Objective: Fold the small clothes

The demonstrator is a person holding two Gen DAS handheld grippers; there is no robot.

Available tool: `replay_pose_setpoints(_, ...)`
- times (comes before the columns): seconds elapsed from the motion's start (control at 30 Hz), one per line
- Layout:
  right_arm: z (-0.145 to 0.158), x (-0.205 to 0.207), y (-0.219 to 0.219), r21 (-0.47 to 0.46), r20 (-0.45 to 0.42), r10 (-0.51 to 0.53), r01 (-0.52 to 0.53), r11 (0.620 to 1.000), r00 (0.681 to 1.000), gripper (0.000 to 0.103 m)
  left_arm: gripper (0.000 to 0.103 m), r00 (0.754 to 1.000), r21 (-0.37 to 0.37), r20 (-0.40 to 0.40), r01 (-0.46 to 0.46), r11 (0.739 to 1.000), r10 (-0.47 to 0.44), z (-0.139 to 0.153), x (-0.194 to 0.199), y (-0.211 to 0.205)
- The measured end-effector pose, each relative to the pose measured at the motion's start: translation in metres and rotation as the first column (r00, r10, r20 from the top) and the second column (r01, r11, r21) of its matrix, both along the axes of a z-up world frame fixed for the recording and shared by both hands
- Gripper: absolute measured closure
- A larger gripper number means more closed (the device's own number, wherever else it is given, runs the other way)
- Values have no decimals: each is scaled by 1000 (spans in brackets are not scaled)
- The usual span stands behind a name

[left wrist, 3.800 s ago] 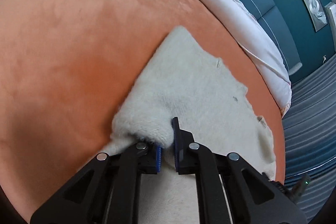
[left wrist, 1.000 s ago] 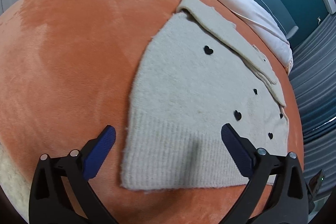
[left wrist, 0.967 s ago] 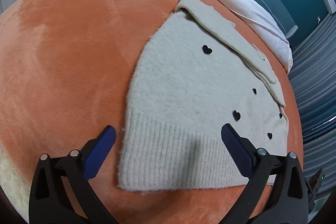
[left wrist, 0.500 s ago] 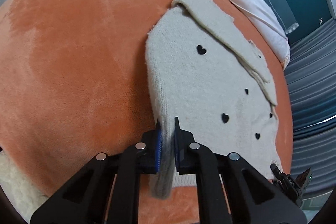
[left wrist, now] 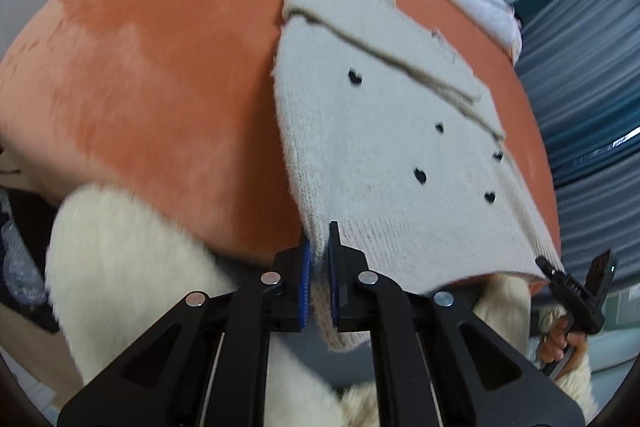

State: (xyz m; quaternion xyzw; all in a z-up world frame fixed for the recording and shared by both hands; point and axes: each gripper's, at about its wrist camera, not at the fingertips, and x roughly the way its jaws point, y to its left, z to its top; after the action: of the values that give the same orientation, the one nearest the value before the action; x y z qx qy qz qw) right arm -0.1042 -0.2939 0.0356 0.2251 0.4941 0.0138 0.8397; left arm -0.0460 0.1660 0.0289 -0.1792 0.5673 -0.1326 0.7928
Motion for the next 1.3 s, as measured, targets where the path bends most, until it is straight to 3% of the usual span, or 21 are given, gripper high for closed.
replay_pose_setpoints(0.1, -5, -40, 23, -87, -100, 156, -165, 982, 983, 94, 97, 994, 21, -77, 73, 997, -72, -4, -42, -1)
replay_pose_setpoints(0.2, 3, -76, 34, -65, -144, 262, -273, 960, 954, 94, 98, 978, 2, -158, 135, 991, -133, 1, -75, 2)
replay_pose_setpoints(0.27, 21, -92, 32, -25, -129, 296, -301, 953, 947, 94, 99, 978, -6, -153, 144, 990, -143, 21, -79, 5)
replay_pose_setpoints(0.3, 33, -91, 28, 0, -98, 293, -294, 956, 951, 94, 99, 983, -6, -117, 140, 990, -140, 38, -74, 8)
replay_pose_setpoints(0.4, 86, -65, 3, 45, 120, 215, -222, 974, 969, 95, 99, 990, -6, 63, 127, 992, -126, 90, -30, 9)
replay_pose_setpoints(0.47, 108, -26, -17, 78, 288, 130, -158, 984, 949, 95, 99, 973, 34, 196, 120, 992, -125, 111, 6, 5)
replay_pose_setpoints(0.53, 105, 26, -34, 126, 382, 26, -81, 989, 924, 94, 98, 944, 64, 319, 74, 995, -90, 121, 52, -3)
replay_pose_setpoints(0.6, 86, 75, -41, 131, 420, -76, 23, 991, 904, 89, 97, 924, 37, 377, 47, 998, -58, 112, 101, -14)
replay_pose_setpoints(0.67, 61, 117, -47, 80, 397, -168, 148, 986, 902, 80, 94, 908, 81, 419, -28, 996, -9, 88, 140, -22)
replay_pose_setpoints(0.7, 46, 130, -49, 89, 368, -247, 231, 969, 896, 70, 92, 912, 107, 411, -58, 993, 9, 74, 156, -25)
replay_pose_setpoints(0.77, 25, 135, -52, 119, 337, -362, 342, 932, 869, 66, 67, 937, 149, 343, -118, 982, 60, 42, 177, -24)
replay_pose_setpoints(0.8, 17, 132, -51, 163, 329, -390, 355, 921, 860, 61, 63, 951, 149, 299, -132, 980, 83, 27, 182, -22)
replay_pose_setpoints(0.87, 6, 123, -46, 182, 320, -384, 342, 922, 866, 47, 45, 956, 122, 277, -138, 983, 100, 14, 178, -14)
replay_pose_setpoints(0.97, -5, 121, -31, -5, 295, -284, 299, 954, 912, 46, 25, 945, 141, 319, -119, 983, 69, 5, 178, -17)
replay_pose_setpoints(1.03, -13, 119, -29, -83, 275, -254, 286, 955, 927, 44, 22, 947, 159, 319, -84, 984, 29, -2, 184, -26)
replay_pose_setpoints(1.2, -29, 148, -45, -58, 221, -295, 315, 947, 930, 44, 20, 974, 144, 211, 49, 988, -79, -33, 230, -58)
replay_pose_setpoints(1.3, -41, 169, -46, -80, 172, -273, 290, 954, 946, 43, 22, 983, 157, 141, 92, 983, -114, -52, 250, -76)
